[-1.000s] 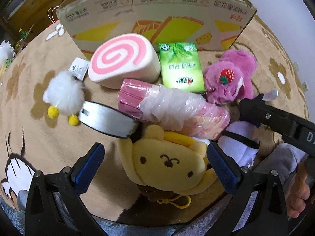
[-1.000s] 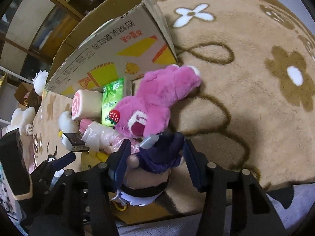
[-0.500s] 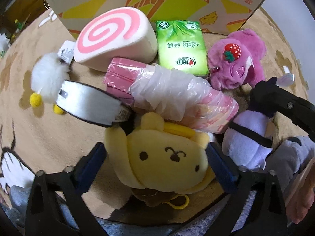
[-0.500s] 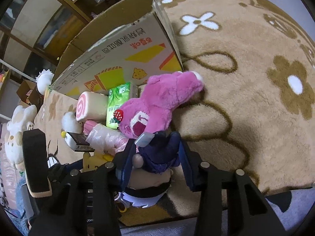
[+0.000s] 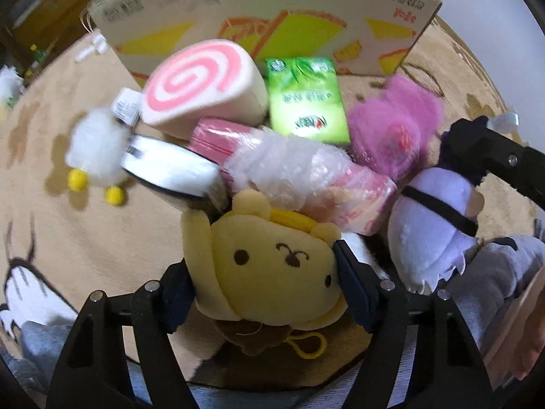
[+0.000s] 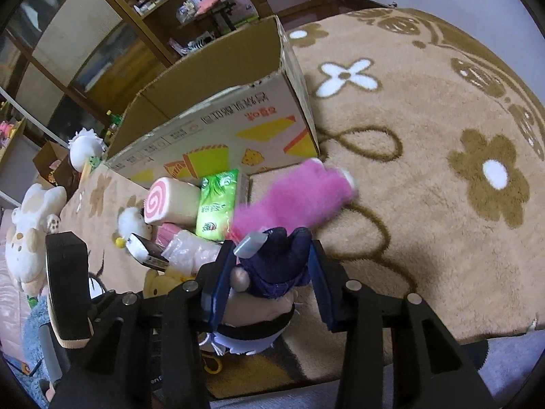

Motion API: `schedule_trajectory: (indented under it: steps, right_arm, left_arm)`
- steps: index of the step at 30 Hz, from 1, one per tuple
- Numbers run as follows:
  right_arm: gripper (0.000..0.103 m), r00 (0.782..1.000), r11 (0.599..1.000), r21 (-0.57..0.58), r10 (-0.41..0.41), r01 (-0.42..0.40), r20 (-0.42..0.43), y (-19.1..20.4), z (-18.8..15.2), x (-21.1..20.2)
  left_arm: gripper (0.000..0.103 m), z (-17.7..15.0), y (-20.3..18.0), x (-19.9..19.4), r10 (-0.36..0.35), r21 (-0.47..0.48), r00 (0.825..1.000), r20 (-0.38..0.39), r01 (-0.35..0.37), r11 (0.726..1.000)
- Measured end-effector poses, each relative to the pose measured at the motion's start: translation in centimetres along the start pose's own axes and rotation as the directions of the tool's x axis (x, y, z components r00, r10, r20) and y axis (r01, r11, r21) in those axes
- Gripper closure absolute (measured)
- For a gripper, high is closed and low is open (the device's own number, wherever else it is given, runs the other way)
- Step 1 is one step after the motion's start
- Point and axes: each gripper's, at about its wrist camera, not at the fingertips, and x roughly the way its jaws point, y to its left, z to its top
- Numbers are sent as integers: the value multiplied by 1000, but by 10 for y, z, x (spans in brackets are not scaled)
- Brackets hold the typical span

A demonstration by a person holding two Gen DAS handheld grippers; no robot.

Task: Organize soft objects
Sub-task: 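Grasp the yellow plush dog with the left gripper while the right gripper grasps the purple doll, then lift both plush toys and carry them over the cardboard box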

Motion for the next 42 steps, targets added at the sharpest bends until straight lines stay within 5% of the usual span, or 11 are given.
schedule_trajectory:
  steps: [7, 16, 29, 42]
  right_arm:
    - [58, 996, 998, -64, 25, -19, 83, 13, 0, -19]
    - [58, 984, 994, -106, 50, -33, 169, 23, 0, -38]
    - [58, 938, 986, -162, 88, -34, 336, 35, 6, -71]
    - [58, 875, 982, -189, 103, -14, 473, 46, 29, -107]
  left_arm:
    - [29, 6, 10, -33, 38, -18, 995, 95, -36, 999]
    - [29, 7, 14, -72, 92, -39, 960, 266, -84, 996]
    - [29, 2, 23, -136, 208, -140, 821, 531, -157, 978]
    - [29, 25, 31, -177, 272, -189, 689, 672, -196, 962]
